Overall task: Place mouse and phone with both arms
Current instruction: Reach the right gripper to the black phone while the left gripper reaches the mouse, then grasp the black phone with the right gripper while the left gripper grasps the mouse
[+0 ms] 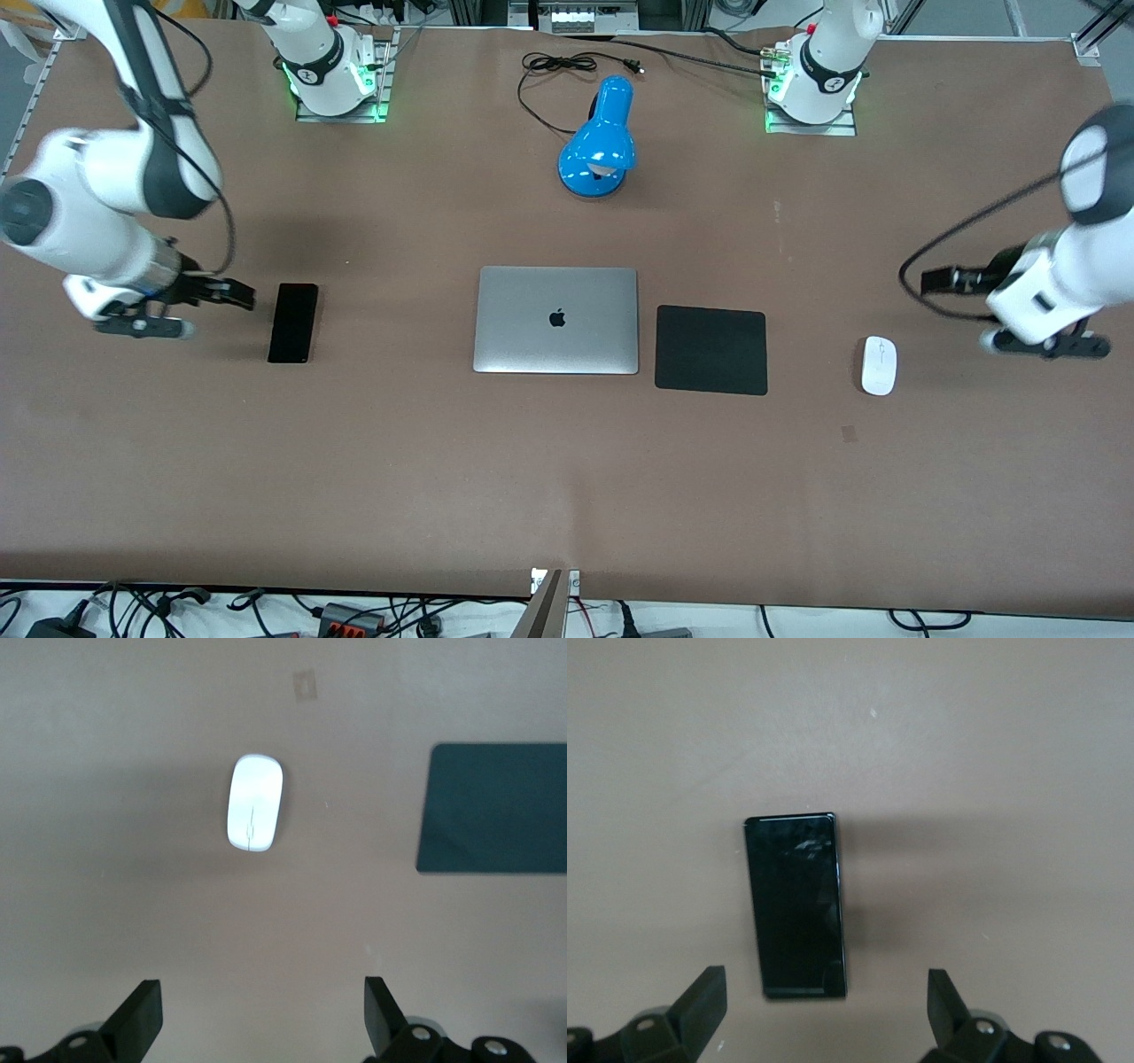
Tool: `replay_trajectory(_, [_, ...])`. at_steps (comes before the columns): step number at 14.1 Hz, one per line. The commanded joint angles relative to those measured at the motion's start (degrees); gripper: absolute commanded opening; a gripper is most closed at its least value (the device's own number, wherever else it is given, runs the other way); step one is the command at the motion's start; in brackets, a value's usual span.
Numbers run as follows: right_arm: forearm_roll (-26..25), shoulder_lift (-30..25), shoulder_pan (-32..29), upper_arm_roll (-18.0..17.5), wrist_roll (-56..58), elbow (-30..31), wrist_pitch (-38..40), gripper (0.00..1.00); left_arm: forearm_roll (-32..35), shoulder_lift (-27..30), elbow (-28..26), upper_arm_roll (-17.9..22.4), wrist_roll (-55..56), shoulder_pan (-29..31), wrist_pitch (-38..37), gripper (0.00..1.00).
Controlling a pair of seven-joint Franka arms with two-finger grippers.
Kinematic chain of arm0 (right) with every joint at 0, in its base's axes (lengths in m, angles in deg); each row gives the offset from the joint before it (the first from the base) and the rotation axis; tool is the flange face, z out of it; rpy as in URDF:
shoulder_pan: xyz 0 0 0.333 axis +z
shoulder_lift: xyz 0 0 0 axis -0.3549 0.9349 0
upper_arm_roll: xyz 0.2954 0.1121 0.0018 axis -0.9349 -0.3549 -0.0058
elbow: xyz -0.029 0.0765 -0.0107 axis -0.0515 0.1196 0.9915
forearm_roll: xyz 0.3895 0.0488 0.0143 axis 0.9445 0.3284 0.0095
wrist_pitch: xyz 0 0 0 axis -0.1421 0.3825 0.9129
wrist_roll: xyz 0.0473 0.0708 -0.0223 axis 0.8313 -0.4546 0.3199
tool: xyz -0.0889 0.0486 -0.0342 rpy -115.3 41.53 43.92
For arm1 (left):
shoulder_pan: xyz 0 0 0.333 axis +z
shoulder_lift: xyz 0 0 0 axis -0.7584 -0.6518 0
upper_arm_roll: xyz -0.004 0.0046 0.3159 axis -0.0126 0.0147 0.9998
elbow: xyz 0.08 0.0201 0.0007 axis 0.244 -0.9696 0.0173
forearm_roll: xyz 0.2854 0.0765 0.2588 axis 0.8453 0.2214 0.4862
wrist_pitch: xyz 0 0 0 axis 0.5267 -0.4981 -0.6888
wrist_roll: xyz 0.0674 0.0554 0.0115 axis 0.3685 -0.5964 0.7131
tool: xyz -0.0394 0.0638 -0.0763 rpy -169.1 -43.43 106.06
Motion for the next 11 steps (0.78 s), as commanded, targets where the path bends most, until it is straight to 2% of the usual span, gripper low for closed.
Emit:
replay_trajectory(1, [-0.70, 3.22, -0.40, -0.59, 0.71, 3.73, -8.44, 1.00, 1.11, -4.02, -3.98, -0.31, -5.62, 1.85, 12.07, 1.00])
replay_trajectory(4, [-0.62, 6.30, -0.31, -1.38, 0.88, 3.83, -10.57, 1.00, 1.02, -6.31, -12.16, -0.49, -8.55, 3.18, 29.49, 1.00])
replay_trajectory(8, [-0.71, 9.03, 0.38, -1.65, 0.97, 4.53, -13.56, 1.00, 1.02, -7.36, -22.70, -0.58, -13.46, 3.70, 46.54, 1.00])
replay_trajectory(11, [-0.97, 10.96, 0.91, -1.82, 2.28, 4.53, -14.53, 1.00, 1.02, -7.80, -28.07, -0.66, -14.00, 3.88, 55.53, 1.00])
